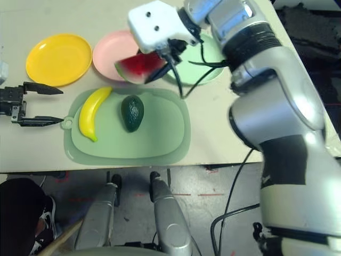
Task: Place the fruits into color-matched plates.
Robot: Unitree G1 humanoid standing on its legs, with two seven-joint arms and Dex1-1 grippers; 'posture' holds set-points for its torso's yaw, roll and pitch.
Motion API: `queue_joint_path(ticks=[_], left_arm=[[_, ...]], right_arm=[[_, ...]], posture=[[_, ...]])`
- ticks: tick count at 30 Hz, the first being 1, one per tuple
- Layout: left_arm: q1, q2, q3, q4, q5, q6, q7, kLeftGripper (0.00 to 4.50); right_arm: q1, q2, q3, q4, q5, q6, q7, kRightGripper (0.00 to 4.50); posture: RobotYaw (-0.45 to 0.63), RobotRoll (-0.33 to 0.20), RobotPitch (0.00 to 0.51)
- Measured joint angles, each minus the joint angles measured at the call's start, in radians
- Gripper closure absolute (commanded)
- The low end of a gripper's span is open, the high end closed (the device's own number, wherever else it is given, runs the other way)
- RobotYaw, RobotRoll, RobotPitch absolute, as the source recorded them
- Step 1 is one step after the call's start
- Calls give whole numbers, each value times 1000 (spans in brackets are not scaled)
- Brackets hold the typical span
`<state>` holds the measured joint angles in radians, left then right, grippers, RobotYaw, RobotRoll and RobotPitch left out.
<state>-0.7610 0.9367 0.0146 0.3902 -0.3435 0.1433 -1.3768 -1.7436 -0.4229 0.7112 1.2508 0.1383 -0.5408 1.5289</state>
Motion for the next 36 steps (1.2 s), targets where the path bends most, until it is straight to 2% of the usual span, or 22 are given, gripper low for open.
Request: queue_joint_path(ticks=[6,11,24,36], left_arm=[[-25,-45,14,-131,11,159,196,0],[-40,-101,16,-241,10,258,321,0],[-40,-108,23,-292,1,313,375,0],[-41,-109,23,-309,1,324,413,0]], right_arm=[[0,87,-107,63,-140,9,-143,2256],[3,142,-148,92,-260,43,-304,2256],[52,149,-185,119,-493,172,-565,2256],[95,174,-187,129,-618,254,-714,2256]], posture=[[9,0,353],[21,0,351],[42,0,340],[62,0,348]])
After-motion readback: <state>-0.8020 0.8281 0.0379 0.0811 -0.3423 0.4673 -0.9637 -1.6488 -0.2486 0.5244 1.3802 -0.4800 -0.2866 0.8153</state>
